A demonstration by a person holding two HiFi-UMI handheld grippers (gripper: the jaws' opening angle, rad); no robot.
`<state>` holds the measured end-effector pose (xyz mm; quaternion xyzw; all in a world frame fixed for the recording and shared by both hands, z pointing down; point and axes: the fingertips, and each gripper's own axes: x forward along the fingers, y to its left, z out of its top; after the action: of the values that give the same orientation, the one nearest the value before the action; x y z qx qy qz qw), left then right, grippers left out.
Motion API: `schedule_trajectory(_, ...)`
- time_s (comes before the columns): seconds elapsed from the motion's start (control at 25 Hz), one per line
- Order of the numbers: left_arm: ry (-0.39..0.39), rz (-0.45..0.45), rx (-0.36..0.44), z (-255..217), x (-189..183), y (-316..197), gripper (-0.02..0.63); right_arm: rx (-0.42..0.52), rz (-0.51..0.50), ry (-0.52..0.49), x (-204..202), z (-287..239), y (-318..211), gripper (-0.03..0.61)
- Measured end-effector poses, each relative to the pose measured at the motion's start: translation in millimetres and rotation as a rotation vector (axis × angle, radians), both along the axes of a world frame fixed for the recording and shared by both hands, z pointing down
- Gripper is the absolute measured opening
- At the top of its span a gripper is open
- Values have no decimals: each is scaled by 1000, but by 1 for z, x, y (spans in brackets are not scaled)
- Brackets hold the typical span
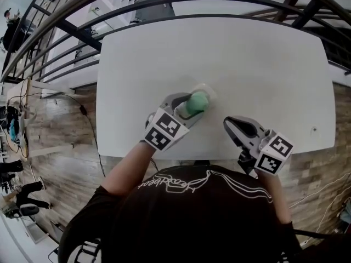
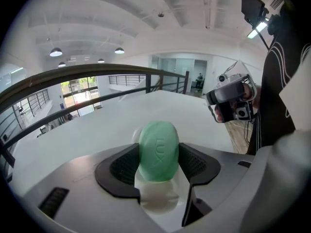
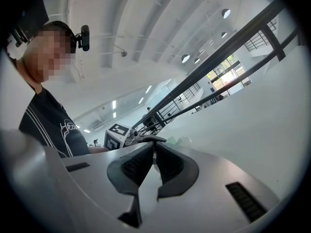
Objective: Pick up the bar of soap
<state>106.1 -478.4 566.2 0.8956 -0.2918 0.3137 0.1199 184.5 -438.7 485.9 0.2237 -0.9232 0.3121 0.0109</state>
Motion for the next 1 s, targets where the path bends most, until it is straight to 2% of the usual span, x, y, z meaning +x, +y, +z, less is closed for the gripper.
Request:
schedule_trajectory(0.4, 171, -9, 56, -57, -5, 32, 261, 50, 33, 12, -13, -28, 32, 21)
schedule_trajectory(0.64, 309, -34, 93, -110, -22, 73, 261, 102, 45, 11, -32, -57, 71, 21)
schedule_trajectory(0.84, 361, -29, 148, -147, -35, 115, 261, 139, 48, 6, -48, -80, 111, 21)
schedule_trajectory(1.0, 393, -20, 160, -166, -49, 158, 261, 169, 57, 2, -63, -94, 150, 21)
